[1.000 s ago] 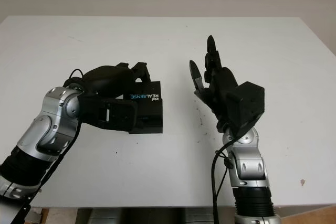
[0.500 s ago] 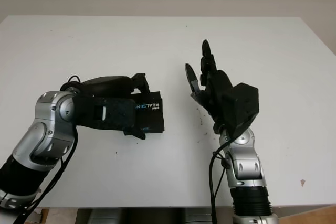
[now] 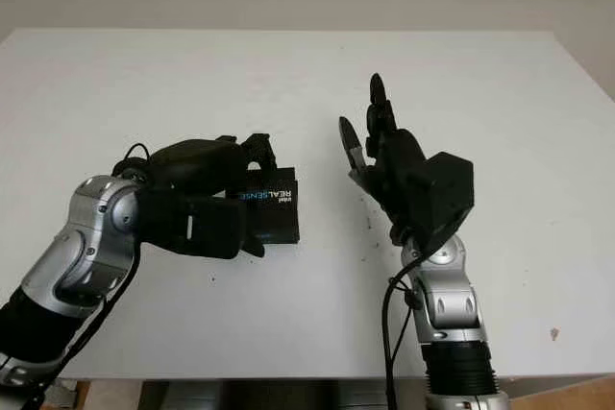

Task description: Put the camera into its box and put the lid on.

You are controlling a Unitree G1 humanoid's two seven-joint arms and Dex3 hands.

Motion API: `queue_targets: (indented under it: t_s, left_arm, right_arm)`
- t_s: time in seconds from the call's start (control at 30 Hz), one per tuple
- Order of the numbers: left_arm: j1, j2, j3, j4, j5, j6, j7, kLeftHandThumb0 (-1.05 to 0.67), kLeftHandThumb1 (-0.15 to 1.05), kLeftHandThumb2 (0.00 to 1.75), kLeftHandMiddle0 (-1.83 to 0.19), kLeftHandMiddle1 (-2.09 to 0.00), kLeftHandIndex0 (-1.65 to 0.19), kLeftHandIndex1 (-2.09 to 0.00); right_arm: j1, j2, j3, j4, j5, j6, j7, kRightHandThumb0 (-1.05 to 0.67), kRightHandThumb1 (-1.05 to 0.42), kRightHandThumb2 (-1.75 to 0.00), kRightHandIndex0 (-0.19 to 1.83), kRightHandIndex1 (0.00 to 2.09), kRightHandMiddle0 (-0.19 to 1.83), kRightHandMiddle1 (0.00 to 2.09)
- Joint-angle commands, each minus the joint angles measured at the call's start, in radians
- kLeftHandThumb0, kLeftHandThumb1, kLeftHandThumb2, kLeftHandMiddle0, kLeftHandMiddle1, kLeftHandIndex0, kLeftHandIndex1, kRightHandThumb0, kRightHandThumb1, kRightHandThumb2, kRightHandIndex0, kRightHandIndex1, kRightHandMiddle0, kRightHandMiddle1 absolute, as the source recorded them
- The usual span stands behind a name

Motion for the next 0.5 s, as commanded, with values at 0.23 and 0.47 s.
queue_targets:
  t_s: [0.23, 0.47]
  left_arm:
    - [0.018, 0.043, -0.049, 0.099, 0.110, -0.177, 0.157, -0.21, 1.05, 0.11, -0.57, -2.09, 0.08, -1.88]
    - [0.037, 0.015, -0.025, 0.103, 0.077, -0.170, 0.159, -0.23, 1.05, 0.14, -0.58, -2.09, 0.13, -2.08]
  right_arm:
    - [0.005, 0.003, -0.009, -0.030, 0.015, 0.015, -0.001, -0.79, -1.05, -0.51, -0.19, 0.00, -0.19, 0.00]
    - [0.004, 0.000, -0.006, -0.029, 0.009, 0.020, -0.003, -0.79, -1.05, -0.51, -0.19, 0.00, -0.19, 0.00]
